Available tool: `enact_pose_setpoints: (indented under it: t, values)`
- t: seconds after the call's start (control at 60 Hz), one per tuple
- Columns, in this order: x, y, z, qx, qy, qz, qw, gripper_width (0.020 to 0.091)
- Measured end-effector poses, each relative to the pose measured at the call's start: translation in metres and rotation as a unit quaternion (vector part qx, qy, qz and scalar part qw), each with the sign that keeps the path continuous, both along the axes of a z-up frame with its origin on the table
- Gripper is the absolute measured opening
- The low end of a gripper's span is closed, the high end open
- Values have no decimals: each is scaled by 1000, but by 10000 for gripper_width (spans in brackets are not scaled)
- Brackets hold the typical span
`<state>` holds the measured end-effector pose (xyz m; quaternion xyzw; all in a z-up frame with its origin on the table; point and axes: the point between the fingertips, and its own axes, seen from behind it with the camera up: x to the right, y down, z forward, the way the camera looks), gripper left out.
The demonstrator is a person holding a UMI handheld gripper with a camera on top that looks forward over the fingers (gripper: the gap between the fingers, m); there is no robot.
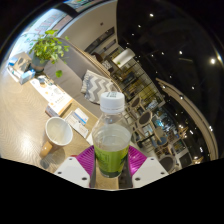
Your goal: Pour water
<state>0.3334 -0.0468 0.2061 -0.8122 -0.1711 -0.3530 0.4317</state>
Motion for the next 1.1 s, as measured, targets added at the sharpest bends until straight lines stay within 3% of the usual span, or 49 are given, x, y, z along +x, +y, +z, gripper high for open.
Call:
enact_pose_setpoints:
  t: [0.3, 0.667, 0.8, 1.0, 1.05, 1.1]
  values:
    - [-7, 13, -63, 37, 322, -17, 946, 419]
    - [4, 33, -142, 26, 394, -21, 919, 428]
    - [6, 34, -140, 52, 398, -11, 916, 443]
    - [6, 27, -145, 32, 403, -28, 914, 553]
    - [6, 20, -150, 12, 412, -41, 910, 663]
    - [6, 10, -154, -11, 414, -55, 908, 841]
